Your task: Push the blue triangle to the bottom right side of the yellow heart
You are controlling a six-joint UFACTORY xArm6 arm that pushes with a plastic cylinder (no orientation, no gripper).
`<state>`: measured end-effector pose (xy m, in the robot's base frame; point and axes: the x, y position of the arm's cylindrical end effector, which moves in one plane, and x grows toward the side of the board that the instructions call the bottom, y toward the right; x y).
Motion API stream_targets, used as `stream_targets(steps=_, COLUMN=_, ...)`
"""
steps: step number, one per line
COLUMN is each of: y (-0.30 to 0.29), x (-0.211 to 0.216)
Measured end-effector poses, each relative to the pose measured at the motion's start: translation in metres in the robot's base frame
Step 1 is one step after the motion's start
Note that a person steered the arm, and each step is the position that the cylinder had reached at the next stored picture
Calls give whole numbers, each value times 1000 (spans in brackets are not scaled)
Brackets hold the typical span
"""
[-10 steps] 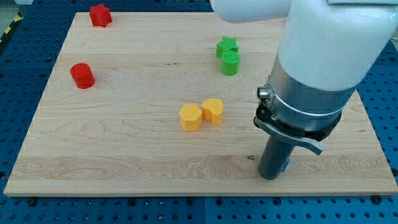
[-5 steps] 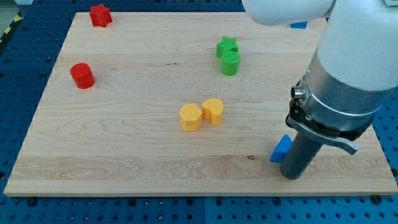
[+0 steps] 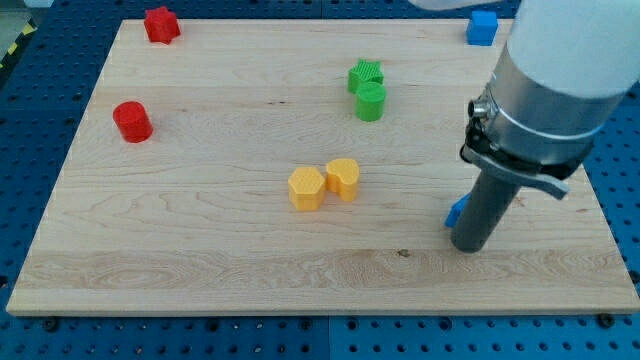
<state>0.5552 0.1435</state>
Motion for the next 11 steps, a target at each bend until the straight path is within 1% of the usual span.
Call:
stream_targets(steps=2, y=0, x=-2)
stream_targets(steps=3, y=19, x=-2)
stream_targets(steps=4, y=20, x=-2)
stream_targets(steps=5, y=37, x=4)
stream_targets(steps=6, y=40, x=5)
stream_targets(steps=7, y=62, x=5)
stream_targets(steps=11, y=74, x=5)
